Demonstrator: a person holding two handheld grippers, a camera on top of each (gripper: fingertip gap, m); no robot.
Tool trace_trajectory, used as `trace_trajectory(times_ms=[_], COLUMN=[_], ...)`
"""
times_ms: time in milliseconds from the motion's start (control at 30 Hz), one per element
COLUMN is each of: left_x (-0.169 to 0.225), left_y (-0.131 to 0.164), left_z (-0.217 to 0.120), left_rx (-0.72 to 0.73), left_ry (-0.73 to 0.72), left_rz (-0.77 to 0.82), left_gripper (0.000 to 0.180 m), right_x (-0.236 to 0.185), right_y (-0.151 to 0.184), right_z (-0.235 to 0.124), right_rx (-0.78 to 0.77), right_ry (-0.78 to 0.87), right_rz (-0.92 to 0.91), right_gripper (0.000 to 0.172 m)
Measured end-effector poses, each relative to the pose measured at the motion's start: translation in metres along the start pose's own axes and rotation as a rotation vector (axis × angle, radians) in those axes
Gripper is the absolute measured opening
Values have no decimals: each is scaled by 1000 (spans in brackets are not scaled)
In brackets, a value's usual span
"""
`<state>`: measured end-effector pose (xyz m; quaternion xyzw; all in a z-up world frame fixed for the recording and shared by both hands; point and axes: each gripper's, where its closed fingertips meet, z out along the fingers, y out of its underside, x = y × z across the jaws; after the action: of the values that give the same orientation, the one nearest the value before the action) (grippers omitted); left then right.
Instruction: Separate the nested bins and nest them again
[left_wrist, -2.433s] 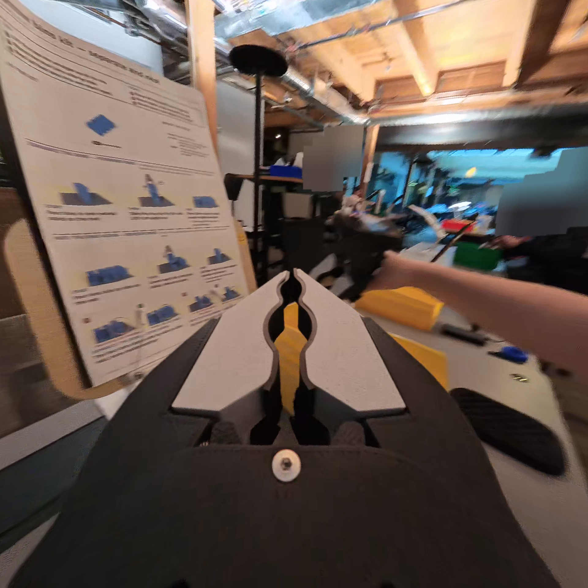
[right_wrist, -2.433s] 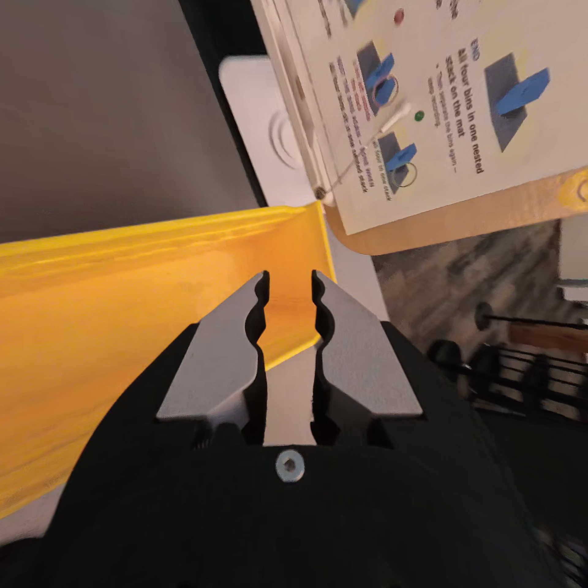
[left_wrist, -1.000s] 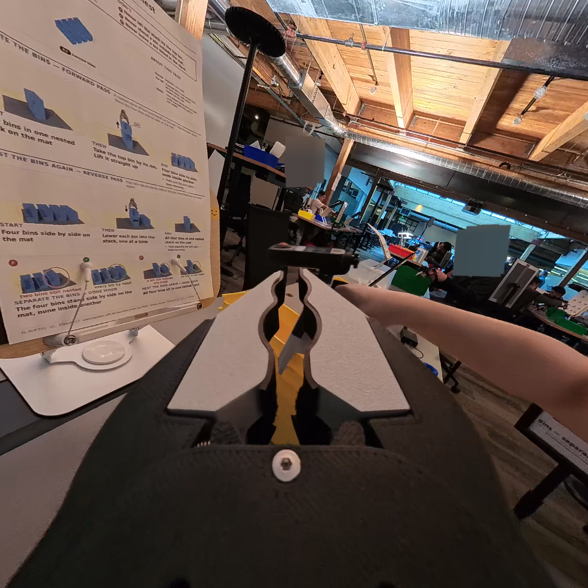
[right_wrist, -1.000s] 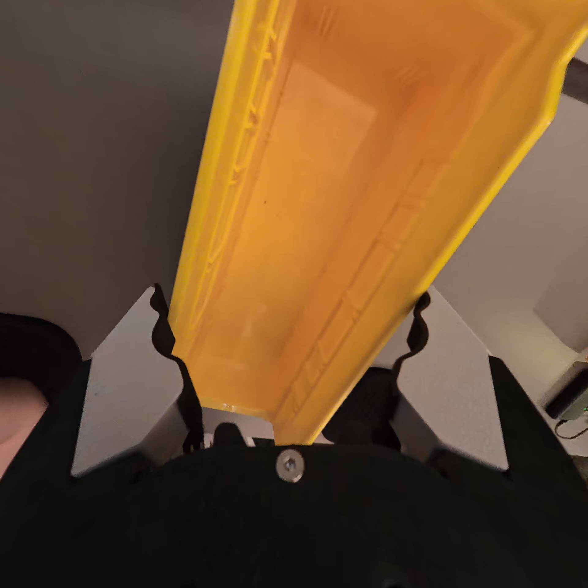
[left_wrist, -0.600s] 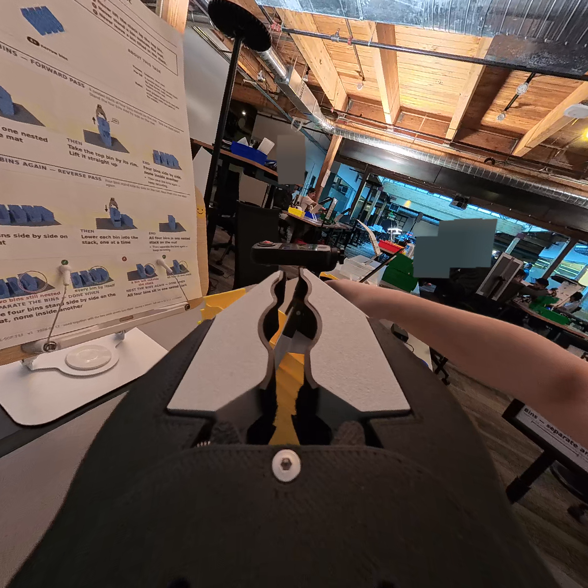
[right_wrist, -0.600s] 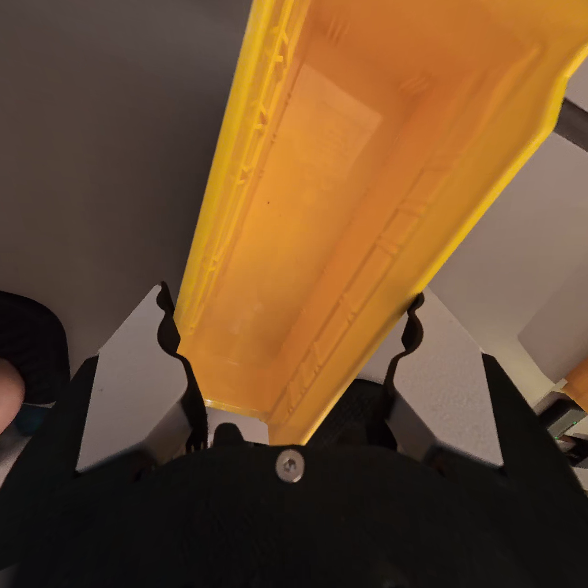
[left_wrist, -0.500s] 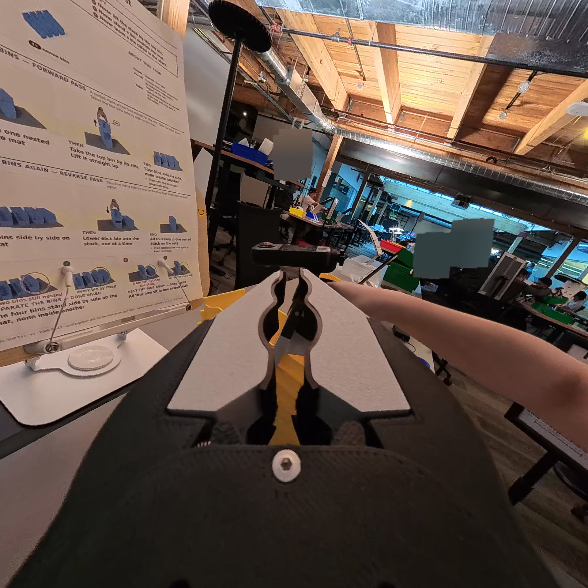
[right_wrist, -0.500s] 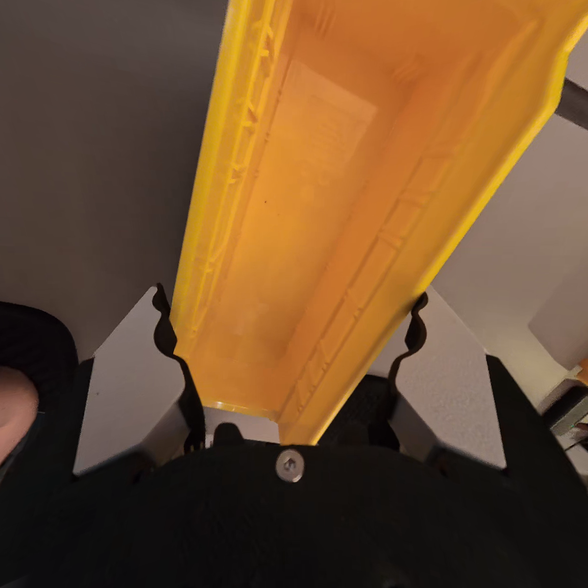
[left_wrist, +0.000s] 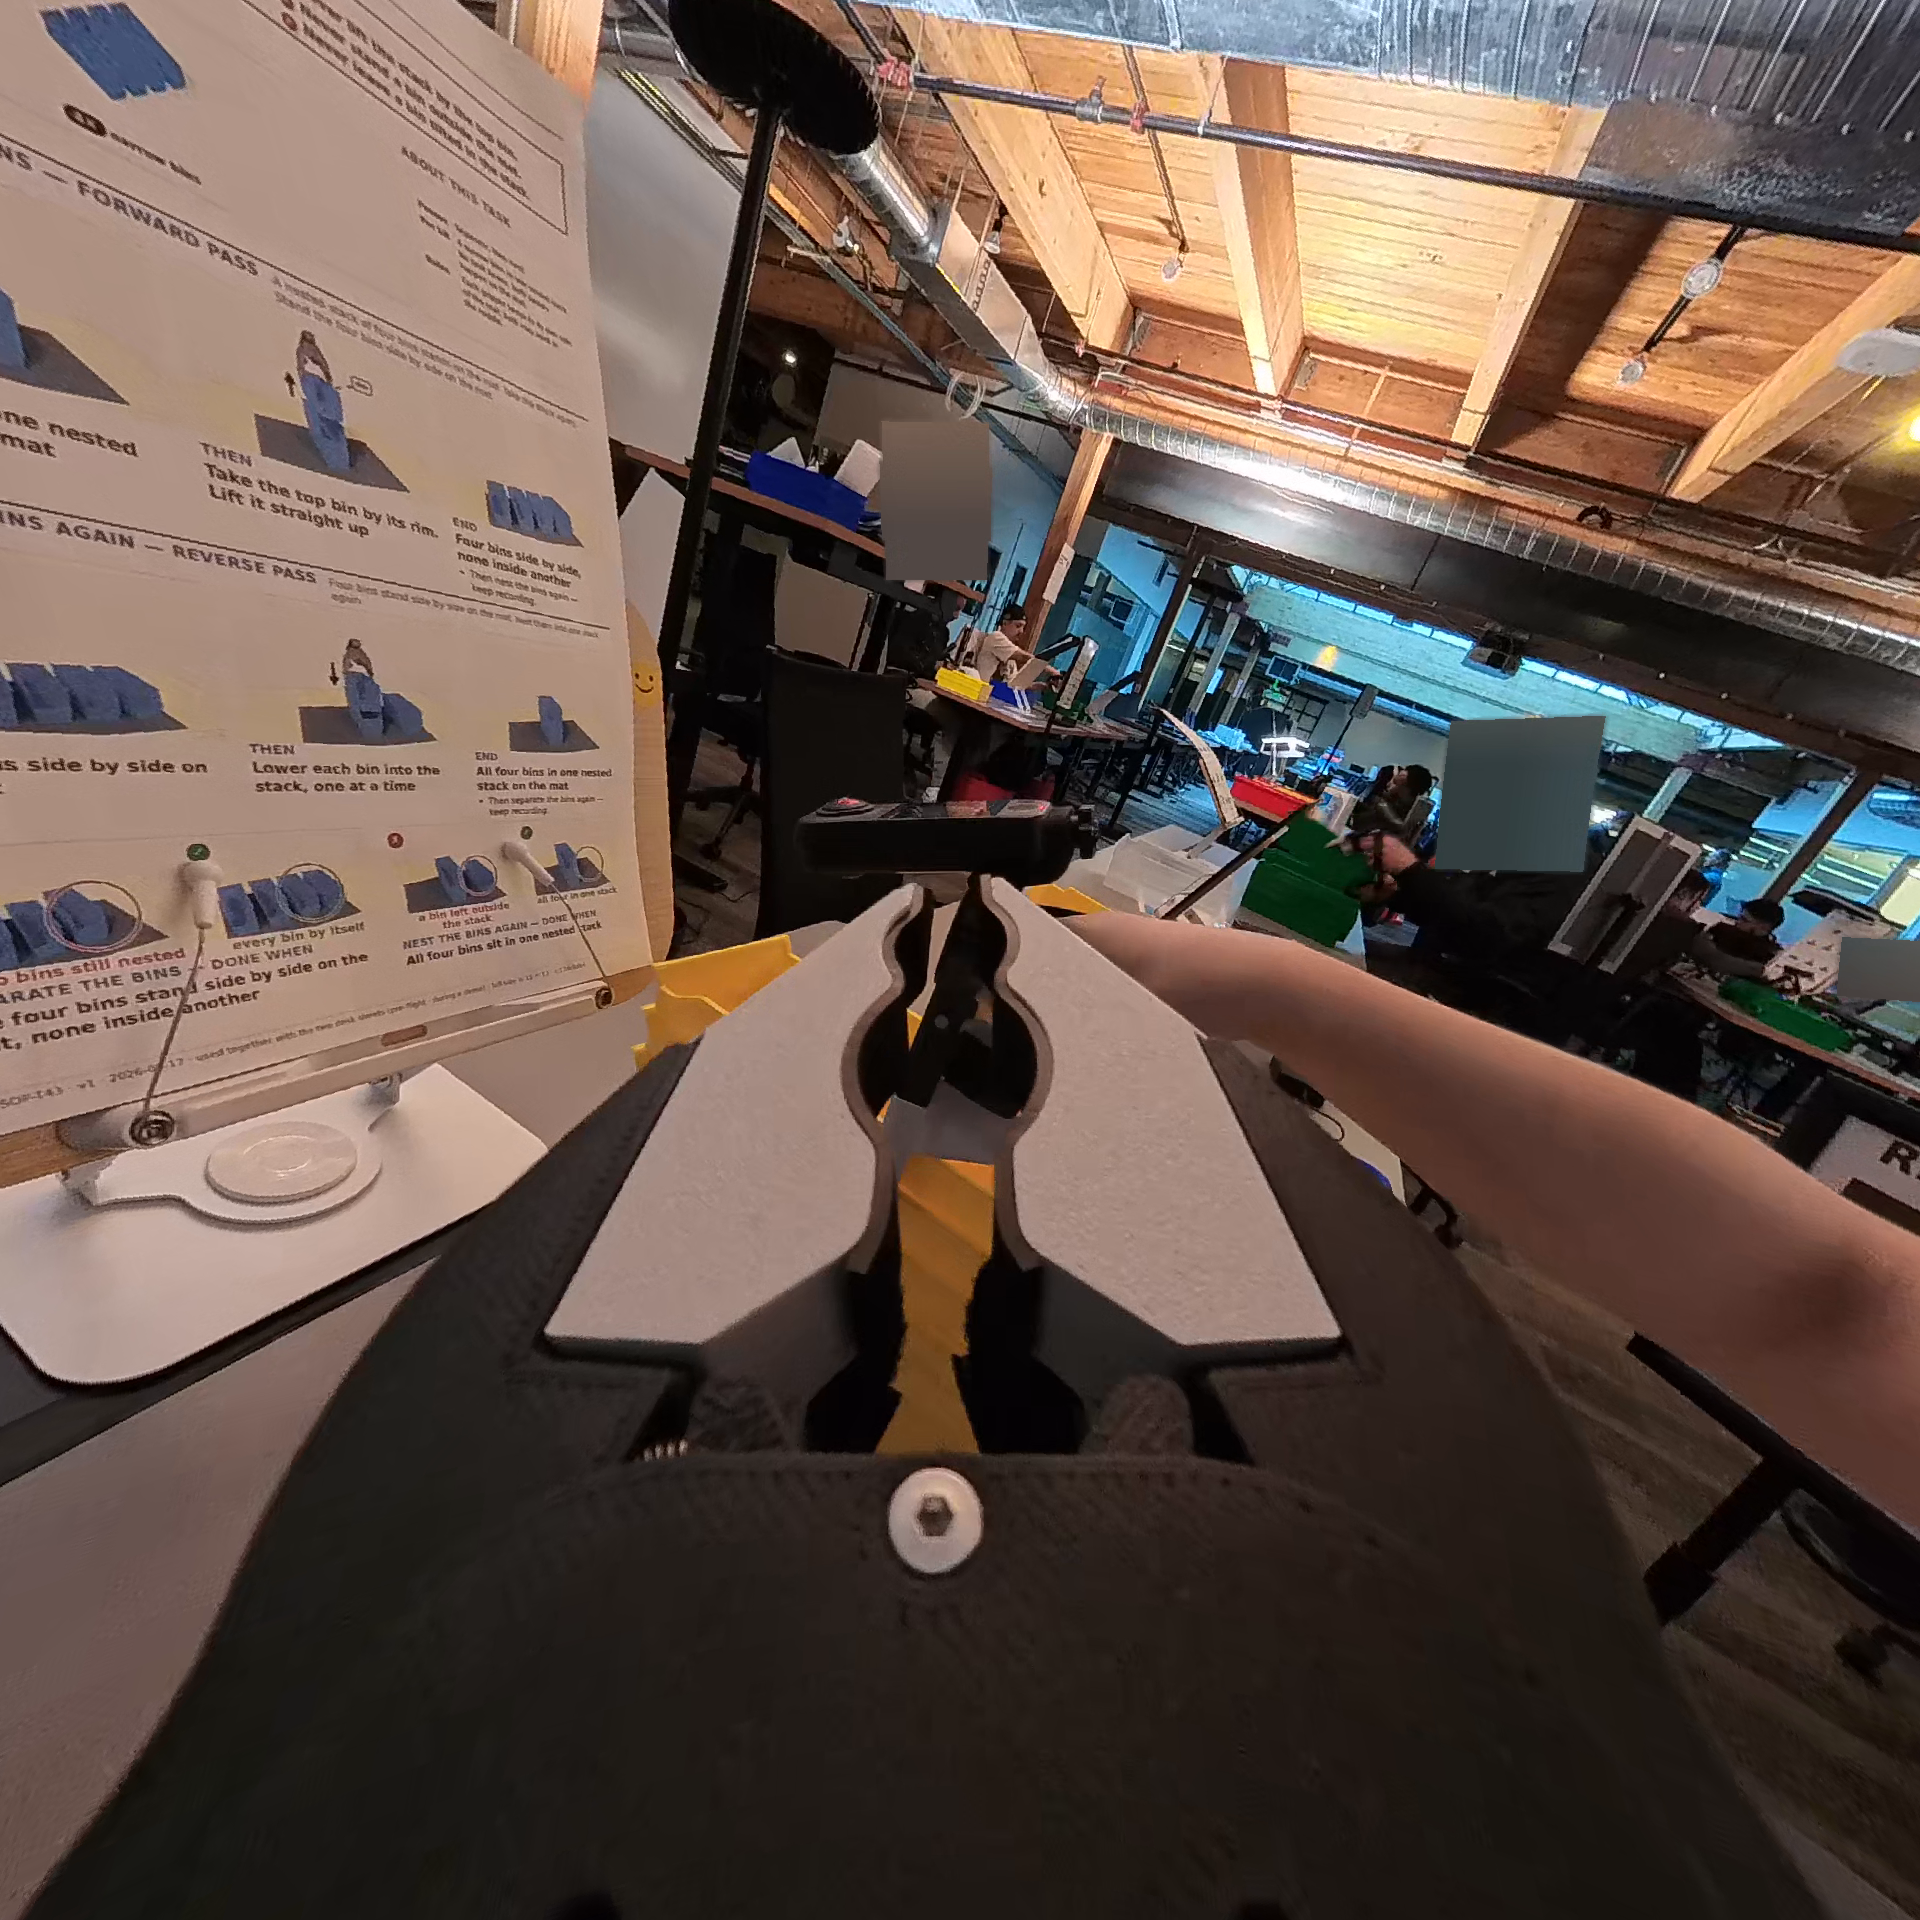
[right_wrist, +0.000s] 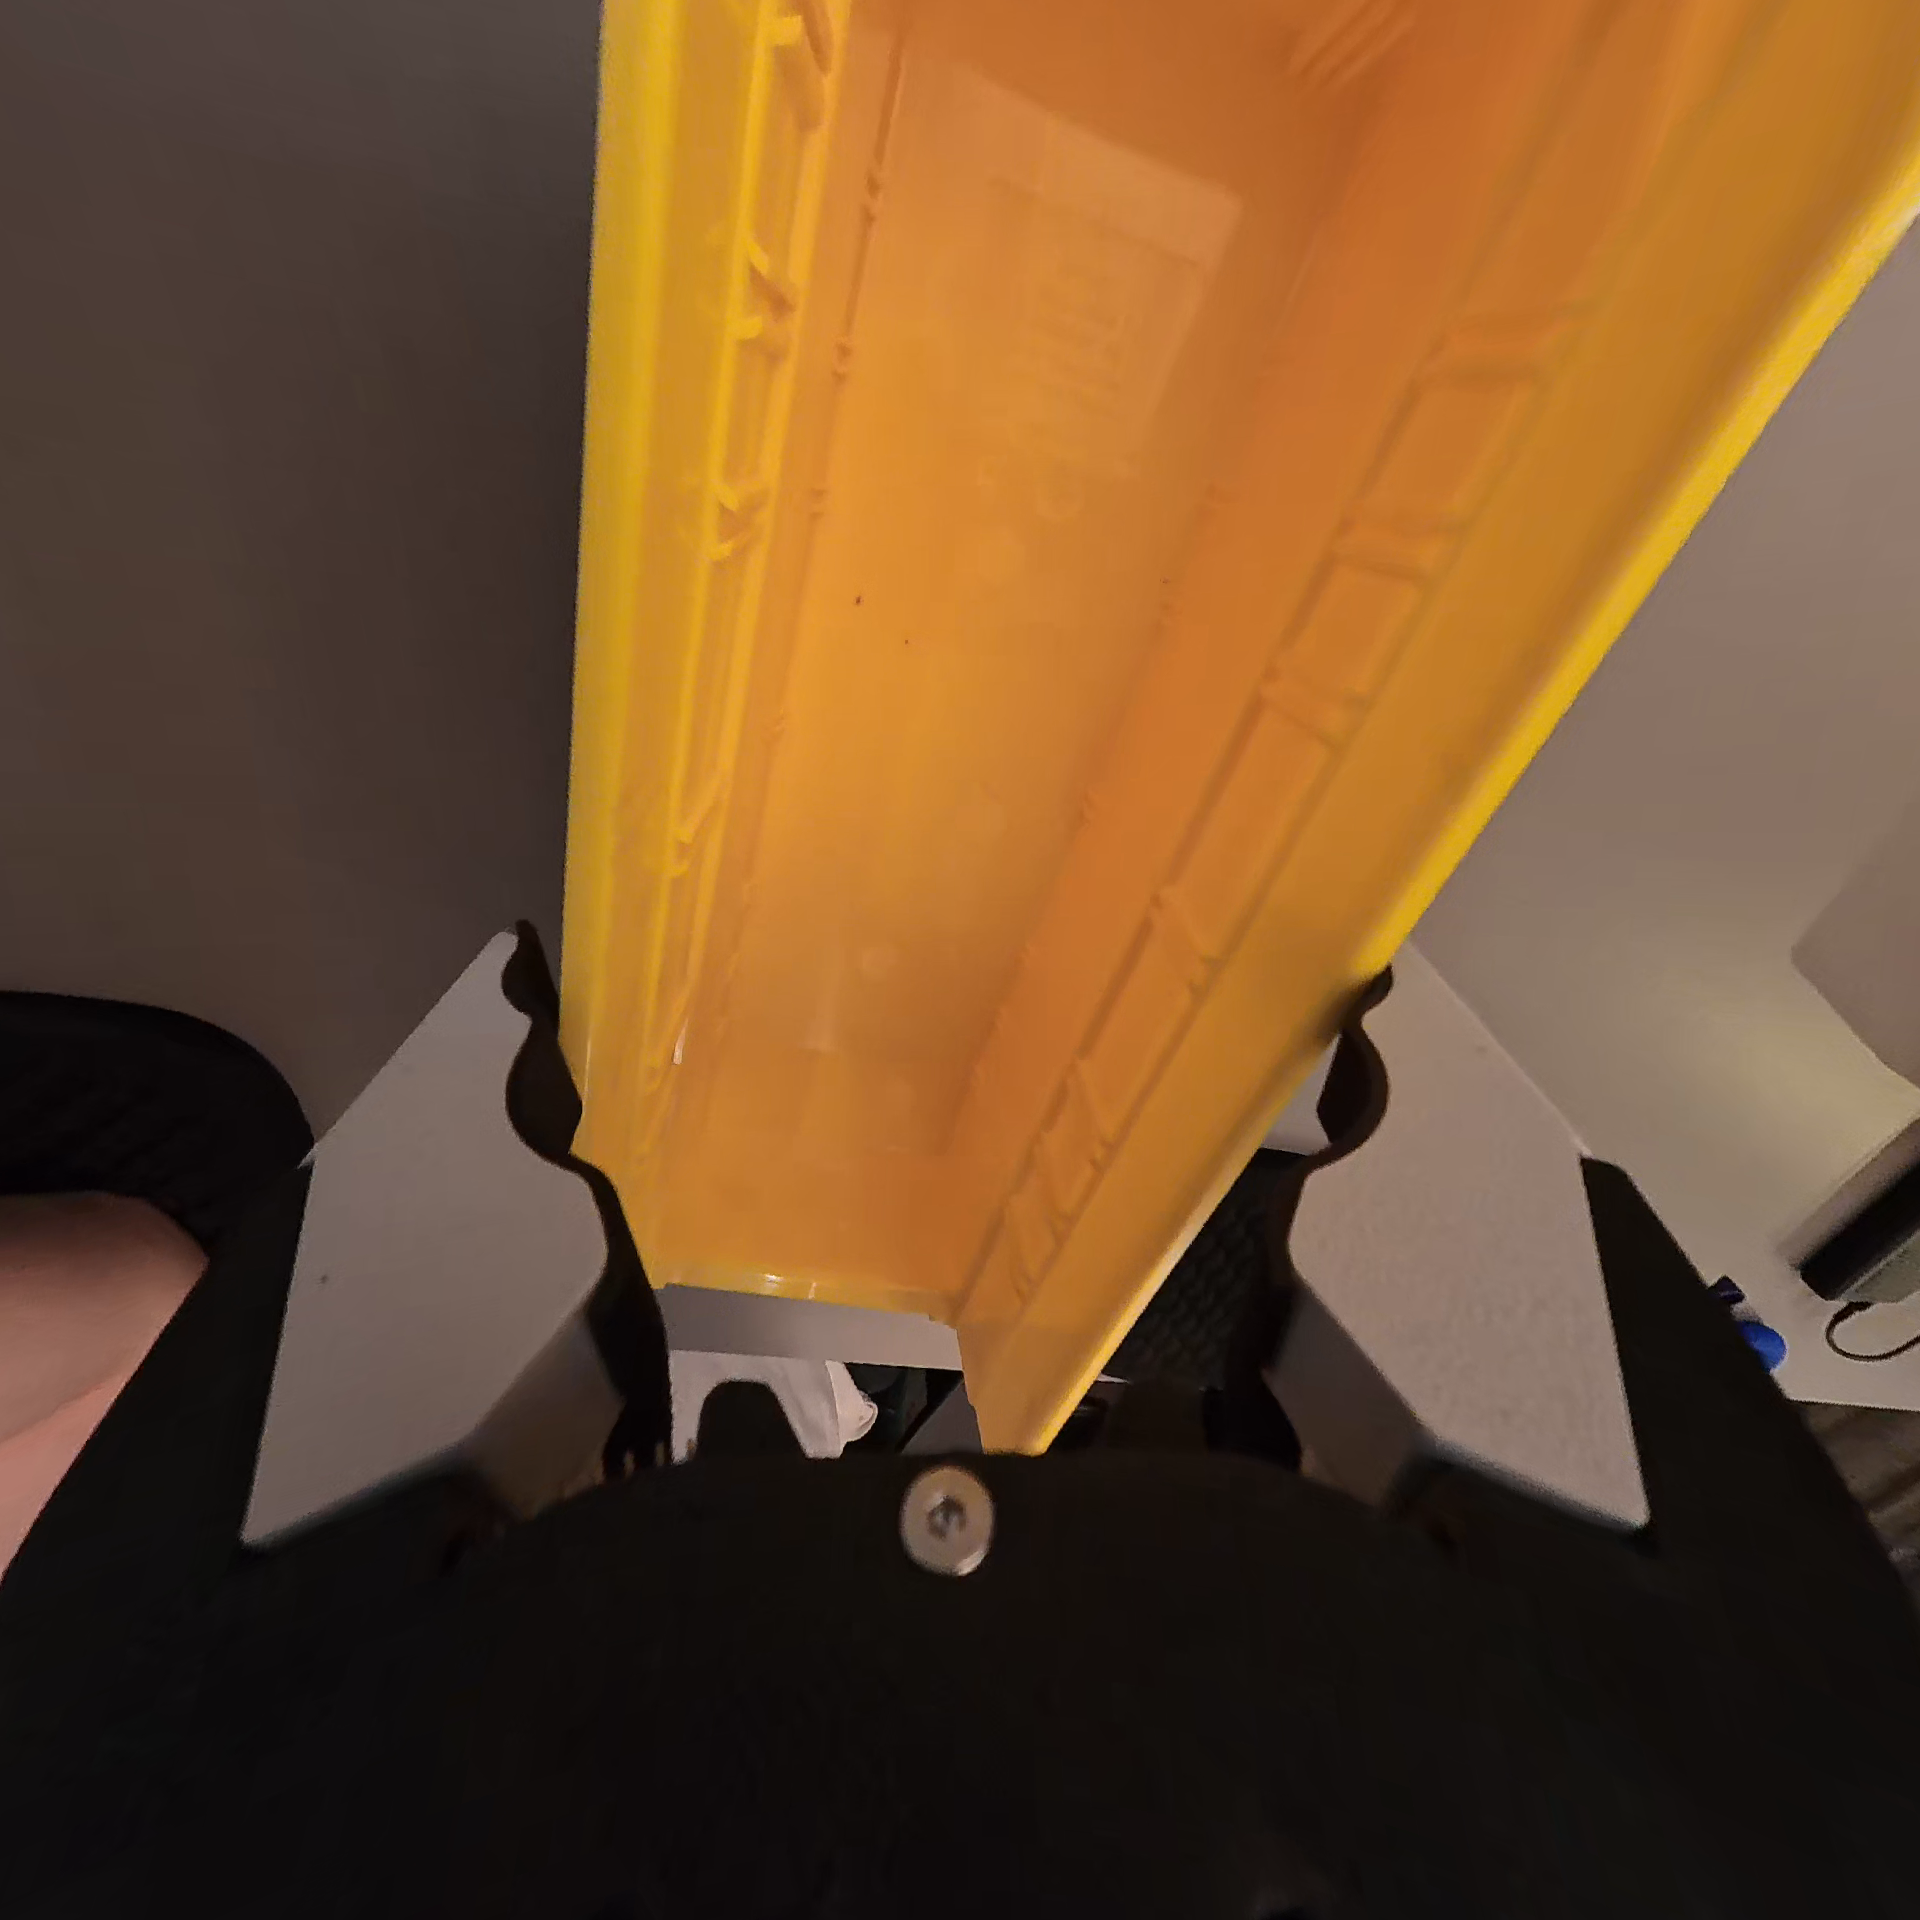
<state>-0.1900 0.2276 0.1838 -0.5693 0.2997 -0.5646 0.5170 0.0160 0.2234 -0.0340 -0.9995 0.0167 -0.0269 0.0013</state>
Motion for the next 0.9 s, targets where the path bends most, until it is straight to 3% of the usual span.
trace_trajectory(times_ms=[200,433,900], left_x=[-1,3,7], left_y=[-4,-6,-5], left_z=[-5,-6,-4], left_rx=[14,26,17], left_ry=[-2,8,14], left_rz=[-8,-5,1], left_gripper=[6,6,7], right_x=[-1,-5,-26], right_y=[4,6,1], right_z=[4,1,-1], right_rx=[-22,-55,-74], right_ry=[-55,-40,-37], right_rz=[48,42,25], right_gripper=[151,137,134])
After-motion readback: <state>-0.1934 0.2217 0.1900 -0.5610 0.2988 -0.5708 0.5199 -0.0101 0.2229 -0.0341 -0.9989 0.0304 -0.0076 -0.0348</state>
